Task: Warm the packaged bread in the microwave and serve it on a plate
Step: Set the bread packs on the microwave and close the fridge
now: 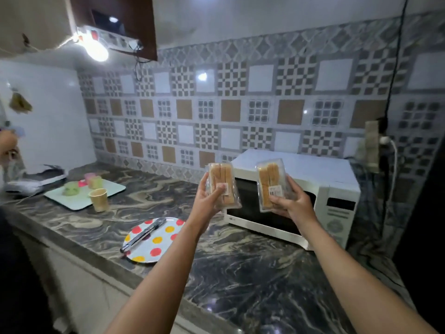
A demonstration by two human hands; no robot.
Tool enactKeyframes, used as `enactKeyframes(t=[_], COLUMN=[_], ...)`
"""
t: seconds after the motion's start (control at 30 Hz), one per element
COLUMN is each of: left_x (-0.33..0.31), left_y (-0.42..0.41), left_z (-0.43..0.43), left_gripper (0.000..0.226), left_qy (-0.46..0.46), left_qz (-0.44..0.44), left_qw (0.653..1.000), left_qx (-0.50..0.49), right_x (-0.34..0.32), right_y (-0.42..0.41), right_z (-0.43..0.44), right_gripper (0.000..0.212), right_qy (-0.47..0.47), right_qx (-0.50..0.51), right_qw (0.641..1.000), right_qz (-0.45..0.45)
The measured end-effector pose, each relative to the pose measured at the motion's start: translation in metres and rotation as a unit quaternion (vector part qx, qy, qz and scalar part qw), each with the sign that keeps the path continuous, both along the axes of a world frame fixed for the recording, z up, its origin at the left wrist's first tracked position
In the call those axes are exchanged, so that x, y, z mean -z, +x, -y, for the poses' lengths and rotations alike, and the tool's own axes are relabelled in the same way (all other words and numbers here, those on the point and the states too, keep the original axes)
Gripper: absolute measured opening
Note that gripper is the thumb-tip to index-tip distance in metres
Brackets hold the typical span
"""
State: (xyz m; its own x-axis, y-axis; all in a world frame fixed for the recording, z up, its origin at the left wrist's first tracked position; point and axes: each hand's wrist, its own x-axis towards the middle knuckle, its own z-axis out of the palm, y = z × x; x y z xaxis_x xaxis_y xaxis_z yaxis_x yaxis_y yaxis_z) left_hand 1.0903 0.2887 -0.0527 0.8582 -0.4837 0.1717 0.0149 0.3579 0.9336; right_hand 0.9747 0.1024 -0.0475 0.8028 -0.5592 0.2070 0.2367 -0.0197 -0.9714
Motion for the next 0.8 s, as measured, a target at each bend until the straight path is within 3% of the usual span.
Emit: enactKeyframes(t=[0.23,0.47,0.63,0.73,0.8], left_x=[-0.022,-0.031,-0.023,-0.031,-0.033], left_y=[0.103,0.161,0.190,0.197,0.203], left_z=[0.098,0.184,0.215,0.221,0.223], left_gripper=[0.063,0.069,0.073,0.072,0.071], left_qy=[0.027,0.118,0.166,0.227,0.263], left_qz=[-0.018,0.022,0.083,0.149,0.184], left_qw=[0.993,0.984,0.975,0.957,0.942], left_qx=[0.115,0.133,0.121,0.104,0.095], right_x=[-0.017,-0.029,-0.034,-0.040,-0.041], right_y=[0.063,0.108,0.122,0.129,0.131], right_z=[0.063,0.124,0.140,0.146,0.151], right_gripper=[0.077,0.071,0.073,0.041,0.031], right_qy=[0.013,0.050,-0.036,-0.178,-0.205], right_qx=[0.129,0.216,0.297,0.337,0.344], right_qw=[0.991,0.971,0.936,0.881,0.868], right_qz=[-0.034,-0.094,-0.186,-0.281,-0.293])
